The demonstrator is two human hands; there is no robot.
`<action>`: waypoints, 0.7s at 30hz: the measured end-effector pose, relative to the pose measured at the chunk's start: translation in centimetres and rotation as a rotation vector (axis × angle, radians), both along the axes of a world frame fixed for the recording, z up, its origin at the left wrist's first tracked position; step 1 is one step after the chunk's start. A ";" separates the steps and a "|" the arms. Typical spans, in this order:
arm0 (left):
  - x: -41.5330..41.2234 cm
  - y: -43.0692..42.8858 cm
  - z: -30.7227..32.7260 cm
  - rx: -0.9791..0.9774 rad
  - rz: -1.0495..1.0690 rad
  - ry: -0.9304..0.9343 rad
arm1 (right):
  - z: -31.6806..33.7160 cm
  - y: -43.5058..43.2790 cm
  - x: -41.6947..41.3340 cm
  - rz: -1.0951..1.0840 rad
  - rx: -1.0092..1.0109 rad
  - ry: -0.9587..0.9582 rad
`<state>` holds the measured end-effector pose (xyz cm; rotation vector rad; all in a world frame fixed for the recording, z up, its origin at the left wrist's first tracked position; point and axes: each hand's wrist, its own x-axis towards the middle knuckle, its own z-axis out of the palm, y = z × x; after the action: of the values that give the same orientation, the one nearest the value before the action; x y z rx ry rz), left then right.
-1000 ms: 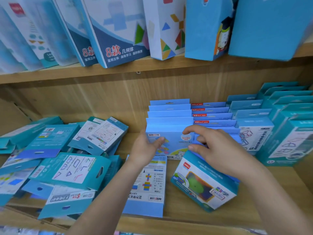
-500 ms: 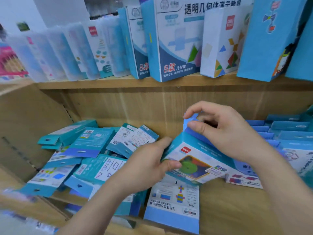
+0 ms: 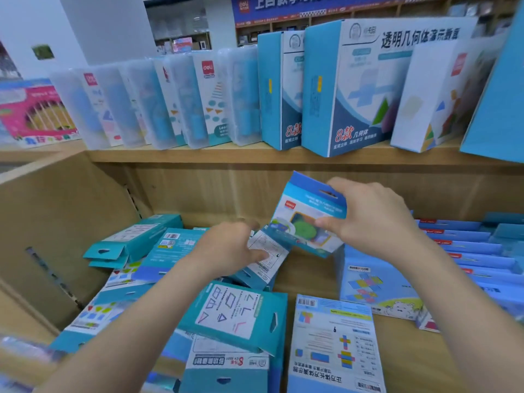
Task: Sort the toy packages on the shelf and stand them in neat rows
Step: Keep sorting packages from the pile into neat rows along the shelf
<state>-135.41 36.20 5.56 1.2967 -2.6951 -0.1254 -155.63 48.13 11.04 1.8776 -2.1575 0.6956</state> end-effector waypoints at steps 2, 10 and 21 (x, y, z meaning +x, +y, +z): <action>-0.6 -1.0 -0.6 -0.005 -0.159 -0.098 | -0.1 -1.0 0.0 -0.059 -0.011 0.013; -3.7 -2.8 -3.7 0.085 -0.425 -0.608 | -1.9 -4.5 -0.1 -0.124 0.074 0.162; 0.5 -3.5 -2.5 0.003 -0.266 -0.478 | -4.8 -8.0 0.3 -0.204 0.192 0.295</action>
<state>-134.95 32.67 3.06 1.0695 -3.2607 0.1755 -155.30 40.15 6.24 1.6835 -2.2390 0.1640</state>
